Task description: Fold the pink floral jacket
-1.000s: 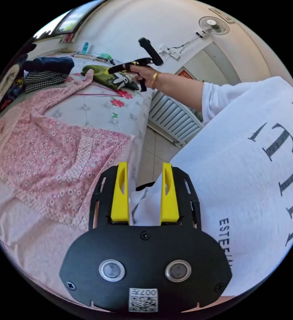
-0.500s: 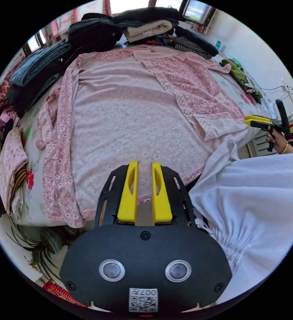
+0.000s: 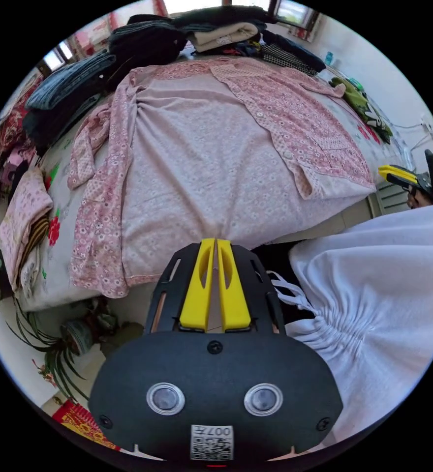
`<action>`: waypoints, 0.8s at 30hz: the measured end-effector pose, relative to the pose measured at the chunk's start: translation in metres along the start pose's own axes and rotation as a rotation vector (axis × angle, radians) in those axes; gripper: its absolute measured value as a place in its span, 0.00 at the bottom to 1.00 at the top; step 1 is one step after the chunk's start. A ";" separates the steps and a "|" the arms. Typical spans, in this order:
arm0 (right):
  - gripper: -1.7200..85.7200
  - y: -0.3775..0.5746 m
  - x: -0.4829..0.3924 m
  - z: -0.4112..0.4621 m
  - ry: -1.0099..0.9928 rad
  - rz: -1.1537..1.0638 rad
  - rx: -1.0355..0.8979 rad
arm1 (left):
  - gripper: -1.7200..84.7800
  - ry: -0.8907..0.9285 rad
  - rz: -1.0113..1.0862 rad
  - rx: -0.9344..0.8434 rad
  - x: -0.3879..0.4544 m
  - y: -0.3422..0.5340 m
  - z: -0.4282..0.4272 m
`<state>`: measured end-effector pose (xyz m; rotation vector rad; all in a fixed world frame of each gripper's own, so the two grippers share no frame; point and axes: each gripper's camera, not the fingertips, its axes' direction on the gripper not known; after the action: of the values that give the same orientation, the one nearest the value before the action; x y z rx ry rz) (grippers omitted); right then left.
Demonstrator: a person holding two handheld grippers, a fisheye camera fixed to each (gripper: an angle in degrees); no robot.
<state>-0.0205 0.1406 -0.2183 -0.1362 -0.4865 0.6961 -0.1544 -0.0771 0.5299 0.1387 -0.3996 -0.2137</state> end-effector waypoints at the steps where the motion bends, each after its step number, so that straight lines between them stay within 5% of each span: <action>1: 0.06 -0.012 -0.008 -0.004 -0.038 -0.042 0.042 | 0.04 0.017 -0.043 0.022 -0.008 0.002 -0.003; 8: 0.09 -0.104 -0.081 0.037 -0.249 -0.314 0.106 | 0.08 0.103 -0.086 0.124 -0.039 -0.009 -0.022; 16: 0.08 -0.113 -0.170 0.089 -0.500 -0.632 -0.208 | 0.08 0.228 0.145 0.177 -0.015 -0.051 -0.020; 24: 0.08 -0.294 -0.095 0.067 -0.140 -0.447 0.056 | 0.08 0.362 0.491 0.170 0.020 -0.093 -0.006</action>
<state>0.0564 -0.1478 -0.1138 0.0752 -0.6066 0.2813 -0.1510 -0.1716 0.5158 0.2369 -0.0812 0.3278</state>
